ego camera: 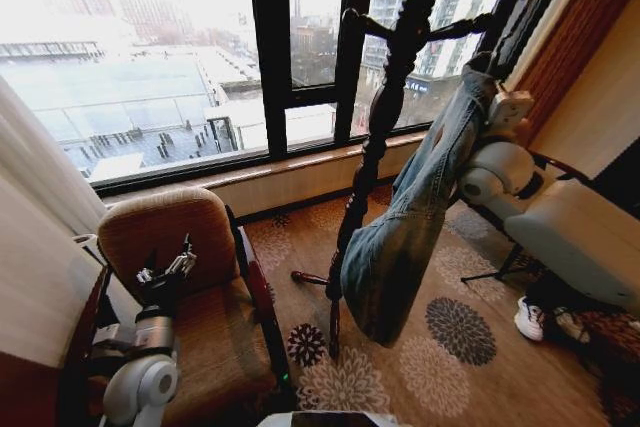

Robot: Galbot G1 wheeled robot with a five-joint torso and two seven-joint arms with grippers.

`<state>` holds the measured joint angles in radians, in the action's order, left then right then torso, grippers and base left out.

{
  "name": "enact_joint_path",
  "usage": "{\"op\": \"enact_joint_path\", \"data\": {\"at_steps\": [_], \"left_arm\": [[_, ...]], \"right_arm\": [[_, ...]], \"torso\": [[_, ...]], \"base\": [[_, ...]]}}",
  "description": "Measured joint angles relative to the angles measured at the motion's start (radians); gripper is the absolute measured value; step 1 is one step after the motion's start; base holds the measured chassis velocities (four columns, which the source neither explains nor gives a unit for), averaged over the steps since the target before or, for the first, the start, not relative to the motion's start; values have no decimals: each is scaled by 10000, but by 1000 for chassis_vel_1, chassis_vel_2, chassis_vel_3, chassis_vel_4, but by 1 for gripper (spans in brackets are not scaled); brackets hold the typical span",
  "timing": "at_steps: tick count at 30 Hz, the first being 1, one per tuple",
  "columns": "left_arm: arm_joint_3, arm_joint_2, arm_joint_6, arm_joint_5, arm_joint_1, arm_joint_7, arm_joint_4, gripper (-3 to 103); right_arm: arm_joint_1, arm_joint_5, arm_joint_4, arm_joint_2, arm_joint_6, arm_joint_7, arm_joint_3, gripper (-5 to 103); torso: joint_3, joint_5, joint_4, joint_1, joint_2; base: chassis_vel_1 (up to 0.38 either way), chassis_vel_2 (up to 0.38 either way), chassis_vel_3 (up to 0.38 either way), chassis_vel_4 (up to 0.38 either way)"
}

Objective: Pick up the clothes from the bed and hang them on the clothes hanger.

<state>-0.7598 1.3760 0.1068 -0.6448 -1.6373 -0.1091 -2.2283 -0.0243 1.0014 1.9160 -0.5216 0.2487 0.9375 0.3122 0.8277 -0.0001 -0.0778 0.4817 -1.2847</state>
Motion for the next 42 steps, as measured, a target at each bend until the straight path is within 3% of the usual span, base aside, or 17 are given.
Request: {"op": "enact_joint_path", "data": {"at_steps": [42], "left_arm": [[-380, -39, -12, -247, -104, -1, -167, 100]], "right_arm": [[954, 90, -581, -859, 58, 87, 1019, 19]], "torso": [[0, 0, -1, 0, 0]], "base": [[0, 0, 0, 0]]}}
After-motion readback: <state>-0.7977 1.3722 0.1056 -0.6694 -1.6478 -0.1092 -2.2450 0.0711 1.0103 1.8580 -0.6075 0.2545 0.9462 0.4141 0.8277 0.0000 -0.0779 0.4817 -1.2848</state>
